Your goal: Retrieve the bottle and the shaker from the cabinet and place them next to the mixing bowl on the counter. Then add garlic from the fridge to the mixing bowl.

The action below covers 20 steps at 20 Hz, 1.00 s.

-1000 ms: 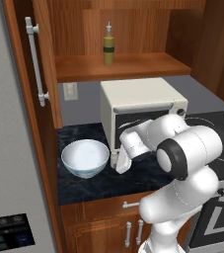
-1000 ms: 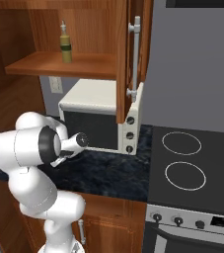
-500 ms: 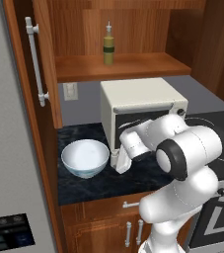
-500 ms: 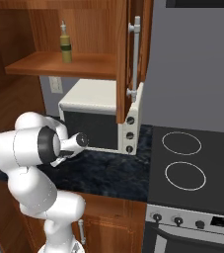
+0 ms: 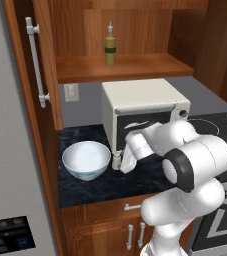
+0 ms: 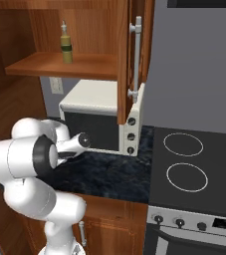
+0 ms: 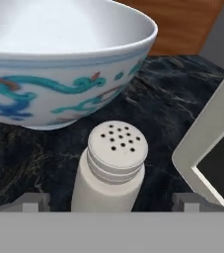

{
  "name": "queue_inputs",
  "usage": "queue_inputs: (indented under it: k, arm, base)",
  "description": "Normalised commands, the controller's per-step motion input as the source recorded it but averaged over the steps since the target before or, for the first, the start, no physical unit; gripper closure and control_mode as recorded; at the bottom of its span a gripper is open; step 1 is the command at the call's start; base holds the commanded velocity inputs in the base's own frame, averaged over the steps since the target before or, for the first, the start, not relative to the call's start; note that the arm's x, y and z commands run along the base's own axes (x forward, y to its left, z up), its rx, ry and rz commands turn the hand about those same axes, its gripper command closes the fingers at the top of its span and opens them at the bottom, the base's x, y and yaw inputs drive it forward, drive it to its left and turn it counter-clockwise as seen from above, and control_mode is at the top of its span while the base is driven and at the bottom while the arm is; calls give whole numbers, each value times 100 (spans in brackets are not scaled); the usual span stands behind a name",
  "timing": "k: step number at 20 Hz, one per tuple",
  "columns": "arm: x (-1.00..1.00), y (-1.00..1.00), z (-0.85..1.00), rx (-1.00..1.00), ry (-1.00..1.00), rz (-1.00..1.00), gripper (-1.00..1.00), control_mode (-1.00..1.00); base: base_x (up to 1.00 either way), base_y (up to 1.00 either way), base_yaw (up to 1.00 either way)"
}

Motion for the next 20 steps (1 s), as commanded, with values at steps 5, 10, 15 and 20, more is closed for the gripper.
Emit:
queue_inputs:
  k: [5,10,15,20]
  arm:
    - [0,-1,39,3,0,-4,-100,-100]
    - [-1,-2,57,2,0,-18,-100,-100]
    - [-3,0,65,1,2,-30,-100,-100]
    - [-2,0,53,0,12,-35,-100,-100]
  base:
    - [0,0,0]
    - [0,0,0]
    - [0,0,0]
    - [0,0,0]
